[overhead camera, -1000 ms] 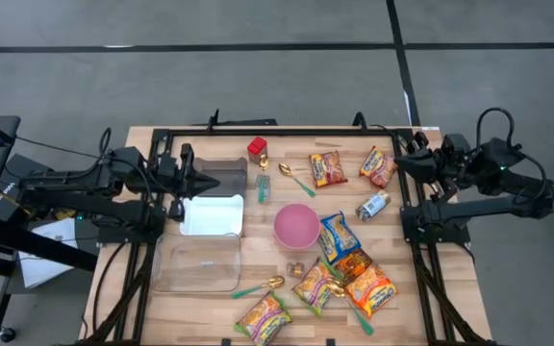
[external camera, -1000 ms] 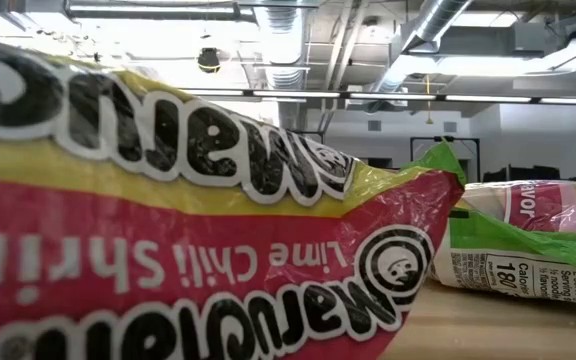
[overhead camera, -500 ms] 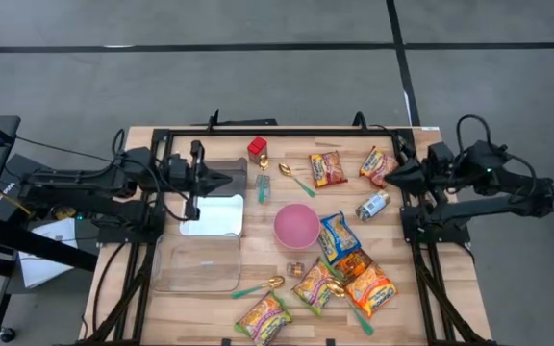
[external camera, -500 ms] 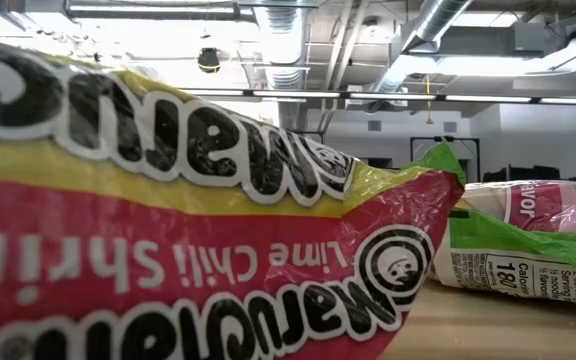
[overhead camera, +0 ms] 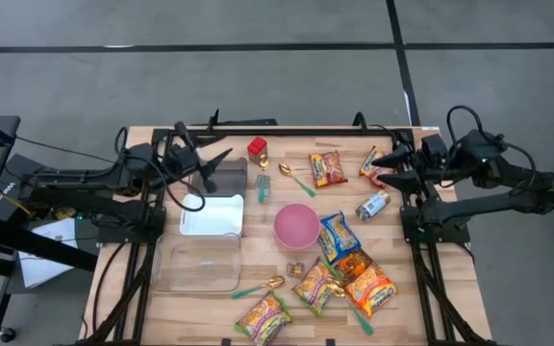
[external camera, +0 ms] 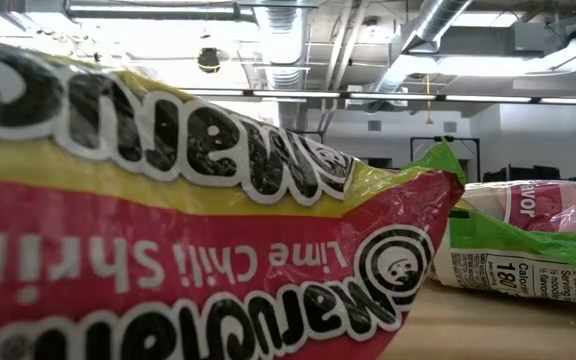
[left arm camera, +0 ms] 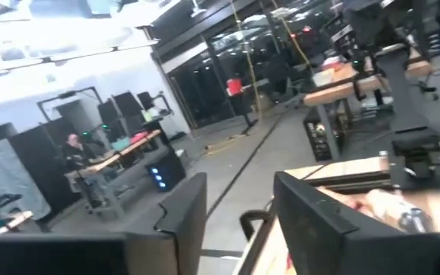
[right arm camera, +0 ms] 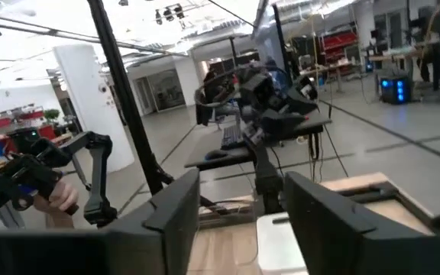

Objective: Pick & Place Food Item
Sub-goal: Put the green spoon into the white bin

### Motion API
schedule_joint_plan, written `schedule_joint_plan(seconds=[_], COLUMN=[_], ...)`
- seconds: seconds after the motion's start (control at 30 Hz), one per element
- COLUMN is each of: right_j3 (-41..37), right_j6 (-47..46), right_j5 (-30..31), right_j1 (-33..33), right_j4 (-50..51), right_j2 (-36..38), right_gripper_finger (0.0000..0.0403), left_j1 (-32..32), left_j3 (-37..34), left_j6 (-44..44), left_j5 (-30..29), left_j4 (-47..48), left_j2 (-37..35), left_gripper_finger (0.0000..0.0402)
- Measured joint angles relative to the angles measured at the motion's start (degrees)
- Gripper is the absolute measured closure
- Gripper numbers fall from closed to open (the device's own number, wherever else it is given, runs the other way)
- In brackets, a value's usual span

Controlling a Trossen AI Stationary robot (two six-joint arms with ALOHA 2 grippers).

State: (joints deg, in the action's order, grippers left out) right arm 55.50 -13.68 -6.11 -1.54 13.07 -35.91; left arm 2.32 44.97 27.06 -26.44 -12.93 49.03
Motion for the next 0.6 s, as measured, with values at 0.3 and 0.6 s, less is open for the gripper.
schedule_joint_plan(seconds=[0.3,0.6], right_j3=[4.48,4.51], right_j6=[3.8,4.71], right_j5=[0.11,0.16], right_j1=[-0.02,-0.09], right_j4=[3.18,3.27], right_j2=[-1.16,-1.15], right_gripper_finger=[0.0186,0.0187], left_j1=[1.71,8.48], left_j3=[0.0,0.0], left_j6=[4.13,4.21], left_j5=[0.09,10.08], left_j4=[-4.48,-13.28], left_j2=[2.86,7.62], left_gripper_finger=[0.0223,0.0217])
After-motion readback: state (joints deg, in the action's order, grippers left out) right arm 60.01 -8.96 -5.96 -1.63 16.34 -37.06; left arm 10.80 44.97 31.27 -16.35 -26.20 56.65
